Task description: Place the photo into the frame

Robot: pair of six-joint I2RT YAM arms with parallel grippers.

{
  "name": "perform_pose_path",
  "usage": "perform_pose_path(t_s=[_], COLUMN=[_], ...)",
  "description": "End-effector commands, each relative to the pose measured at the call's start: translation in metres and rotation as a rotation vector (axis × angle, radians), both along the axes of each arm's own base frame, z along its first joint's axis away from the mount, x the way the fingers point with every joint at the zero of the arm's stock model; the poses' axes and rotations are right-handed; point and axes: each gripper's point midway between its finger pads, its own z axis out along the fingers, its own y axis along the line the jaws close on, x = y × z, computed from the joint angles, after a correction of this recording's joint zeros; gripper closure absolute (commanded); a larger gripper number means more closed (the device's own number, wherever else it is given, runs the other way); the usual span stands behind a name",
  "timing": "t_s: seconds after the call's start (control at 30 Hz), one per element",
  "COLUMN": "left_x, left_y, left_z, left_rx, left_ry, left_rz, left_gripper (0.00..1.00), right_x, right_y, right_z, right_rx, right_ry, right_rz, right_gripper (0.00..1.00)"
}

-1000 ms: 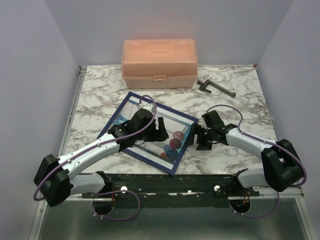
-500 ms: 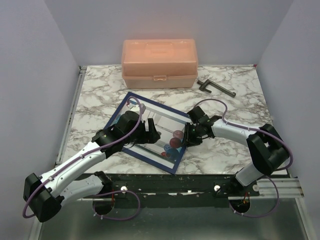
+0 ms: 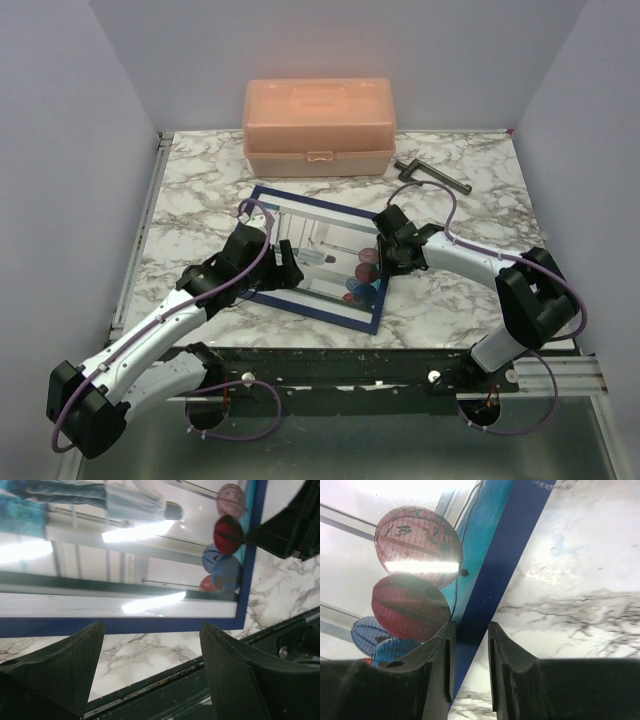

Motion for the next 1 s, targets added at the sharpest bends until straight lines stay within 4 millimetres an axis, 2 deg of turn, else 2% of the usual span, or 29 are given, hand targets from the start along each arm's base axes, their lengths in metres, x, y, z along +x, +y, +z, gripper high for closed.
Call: perform_pose_path(t_s=[0.0, 0.13, 0.3, 0.43, 0.53, 0.63, 0.8, 0.97], left_x=[0.005, 0.012, 0.019, 0.026, 0.029, 0.03, 0.04, 0.055], left_y=[0.035, 0.069, 0.108, 0.132, 0.15, 0.166, 0.176, 0.173], left_z=[-0.018, -0.038, -0.063, -0.075, -0.081, -0.087, -0.097, -0.1], left_rx=[0.057, 0.117, 0.182, 0.236, 0.309, 0.382, 0.41, 0.408], left_ry=[0.037, 0.115, 0.214, 0.252, 0.275, 0.306, 0.335, 0.352], left_rz=[0.115, 0.263, 0.435, 0.532, 0.577, 0.619, 0.639, 0.599], left_gripper=[0.21, 0.19, 0.19, 0.18, 0.18, 0.18, 0.18, 0.19], right_x=[0.014, 0.018, 0.01, 0.004, 0.003, 0.0, -0.017, -0.033], right_y=[-0.035, -0.042, -0.04, -0.035, -0.031, -0.025, -0.004, 0.008], right_z=[0.01, 0.013, 0.004, -0.003, 0.0, 0.006, 0.005, -0.004], right_rx=[-0.206, -0.241, -0.173, -0.1, -0.02, 0.063, 0.224, 0.319], right_ry=[-0.08, -0.101, -0.022, 0.034, 0.047, 0.05, 0.113, 0.166], right_rz=[0.037, 0.012, -0.039, -0.052, -0.067, -0.08, -0.074, -0.073], right_gripper=[0.99, 0.98, 0.72, 0.54, 0.43, 0.38, 0.37, 0.36])
